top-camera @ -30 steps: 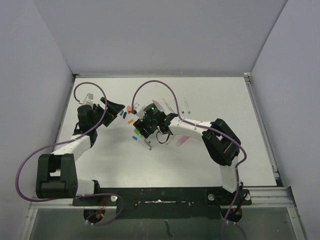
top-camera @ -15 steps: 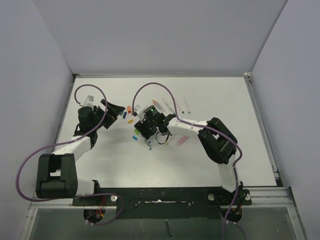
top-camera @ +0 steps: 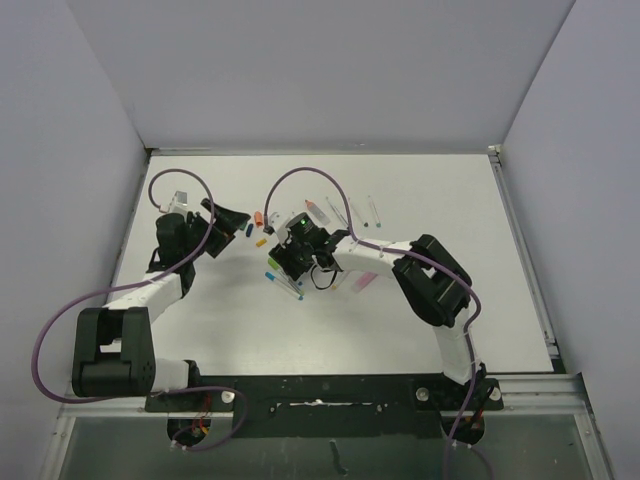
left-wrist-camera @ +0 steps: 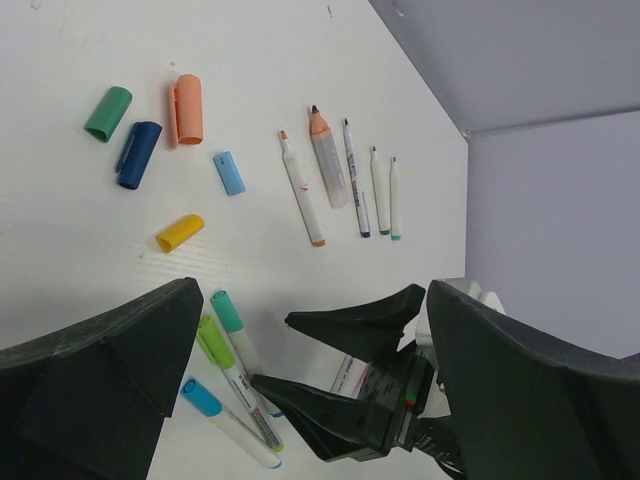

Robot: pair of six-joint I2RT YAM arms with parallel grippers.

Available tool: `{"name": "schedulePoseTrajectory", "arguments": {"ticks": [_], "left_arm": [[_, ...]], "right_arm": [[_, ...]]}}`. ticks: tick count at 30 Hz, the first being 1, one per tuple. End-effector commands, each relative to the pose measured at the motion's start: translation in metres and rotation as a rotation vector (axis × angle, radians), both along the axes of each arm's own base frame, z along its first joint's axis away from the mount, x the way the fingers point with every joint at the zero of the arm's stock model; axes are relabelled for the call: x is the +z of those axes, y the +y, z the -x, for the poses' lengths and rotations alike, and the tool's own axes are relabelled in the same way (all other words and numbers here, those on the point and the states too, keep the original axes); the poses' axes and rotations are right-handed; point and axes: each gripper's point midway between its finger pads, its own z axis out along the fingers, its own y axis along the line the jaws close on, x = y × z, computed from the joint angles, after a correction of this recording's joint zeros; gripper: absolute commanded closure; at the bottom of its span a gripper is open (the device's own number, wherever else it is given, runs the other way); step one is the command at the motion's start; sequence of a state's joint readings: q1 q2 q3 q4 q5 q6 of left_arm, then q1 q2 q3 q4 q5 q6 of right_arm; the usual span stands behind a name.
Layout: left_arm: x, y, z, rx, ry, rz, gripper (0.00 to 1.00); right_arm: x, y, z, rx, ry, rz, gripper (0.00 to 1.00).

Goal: Open the pen caps

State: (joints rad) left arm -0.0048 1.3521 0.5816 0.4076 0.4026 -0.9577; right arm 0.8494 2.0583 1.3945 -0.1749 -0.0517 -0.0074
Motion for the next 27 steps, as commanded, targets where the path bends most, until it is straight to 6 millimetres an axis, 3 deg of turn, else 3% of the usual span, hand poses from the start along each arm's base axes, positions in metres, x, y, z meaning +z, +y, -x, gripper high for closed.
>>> {"name": "schedulePoseTrajectory", "arguments": {"ticks": [1,19,22,27], "left_arm": [[0.023,0.003,-0.006,0.001,-0.091,0.004,0.02],[0.021,0.004,-0.007,0.001,-0.084,0.007,0.02],[0.022,0.003,-0.008,0.001,-0.087,0.008,0.02],[0.021,0.002,-0.008,-0.002,-0.073,-0.002,0.02]], "right_arm": [[0.004,0.006,-0.004,-0.009,-0.025,-0.019,0.46],[-0.017,-0.008,0.01,-0.012,-0.001,0.05,0.53],[-0.023,-0.013,0.013,-0.015,0.008,0.07,0.6],[-0.031,-0.021,0.015,-0.033,0.018,0.093,0.83]]}}
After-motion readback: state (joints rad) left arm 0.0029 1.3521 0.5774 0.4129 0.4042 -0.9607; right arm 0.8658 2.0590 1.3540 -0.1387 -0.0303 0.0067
